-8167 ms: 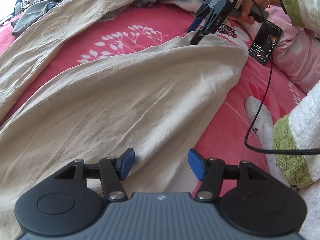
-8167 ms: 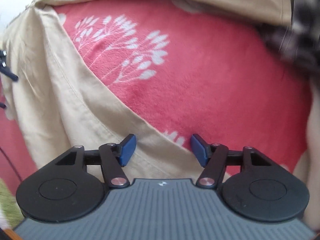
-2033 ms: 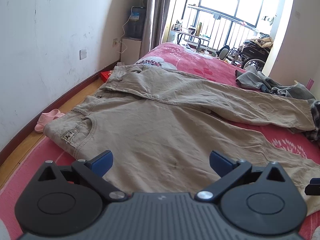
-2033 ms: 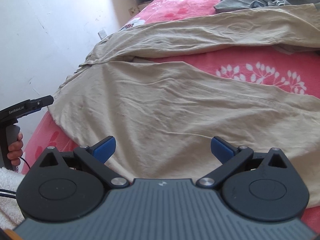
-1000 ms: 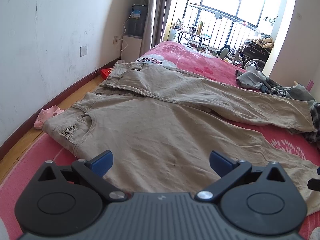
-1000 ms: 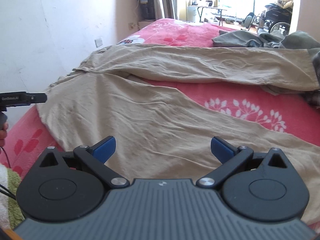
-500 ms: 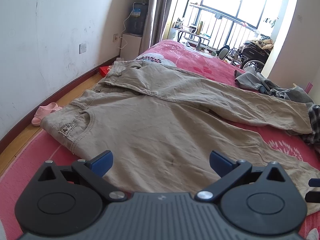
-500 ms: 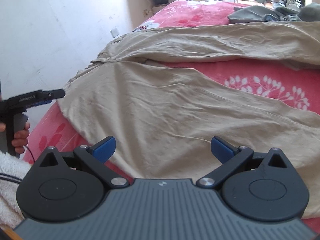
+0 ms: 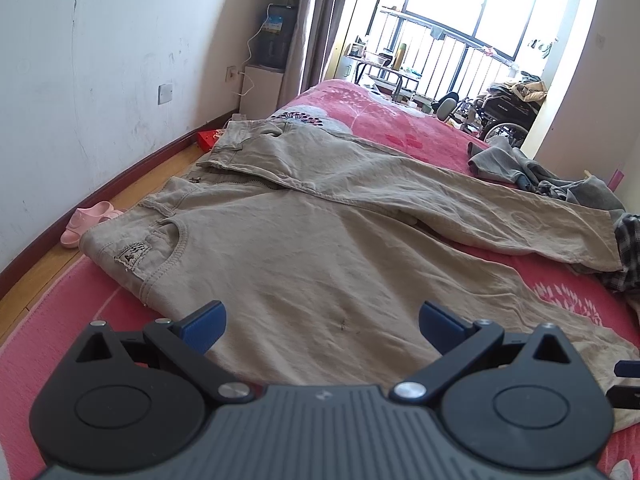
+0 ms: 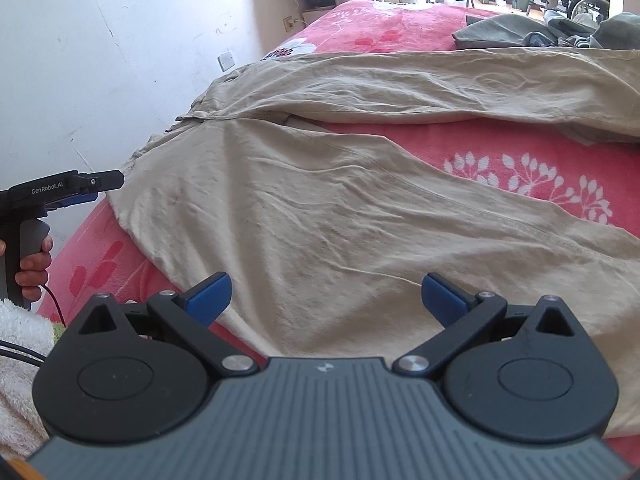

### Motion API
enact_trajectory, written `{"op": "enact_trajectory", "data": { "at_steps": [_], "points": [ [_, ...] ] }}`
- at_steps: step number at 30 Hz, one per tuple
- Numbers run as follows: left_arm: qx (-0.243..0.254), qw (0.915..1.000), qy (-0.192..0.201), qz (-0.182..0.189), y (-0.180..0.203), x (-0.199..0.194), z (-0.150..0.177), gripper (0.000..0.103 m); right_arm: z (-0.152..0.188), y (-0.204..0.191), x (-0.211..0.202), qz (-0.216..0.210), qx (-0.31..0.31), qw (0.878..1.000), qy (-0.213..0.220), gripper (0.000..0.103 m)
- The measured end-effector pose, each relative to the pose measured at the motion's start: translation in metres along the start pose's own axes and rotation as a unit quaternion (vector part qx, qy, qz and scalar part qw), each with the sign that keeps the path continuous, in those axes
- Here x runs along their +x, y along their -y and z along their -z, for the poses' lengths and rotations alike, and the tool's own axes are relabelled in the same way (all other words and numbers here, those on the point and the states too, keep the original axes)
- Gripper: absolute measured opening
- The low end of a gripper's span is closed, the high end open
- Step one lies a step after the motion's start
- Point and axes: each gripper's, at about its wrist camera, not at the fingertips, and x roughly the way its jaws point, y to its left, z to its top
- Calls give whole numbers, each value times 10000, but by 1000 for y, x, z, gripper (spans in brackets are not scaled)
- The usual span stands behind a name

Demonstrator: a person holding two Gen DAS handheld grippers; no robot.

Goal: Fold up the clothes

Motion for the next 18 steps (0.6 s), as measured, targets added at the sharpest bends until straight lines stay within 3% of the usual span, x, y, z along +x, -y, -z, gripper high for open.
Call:
{"op": "enact_trajectory", "data": {
  "at_steps": [18],
  "points": [
    [-84,9999,-60,-26,-1,1,0,103,1,0,1,-37,34,10000,-25,102]
  ]
}}
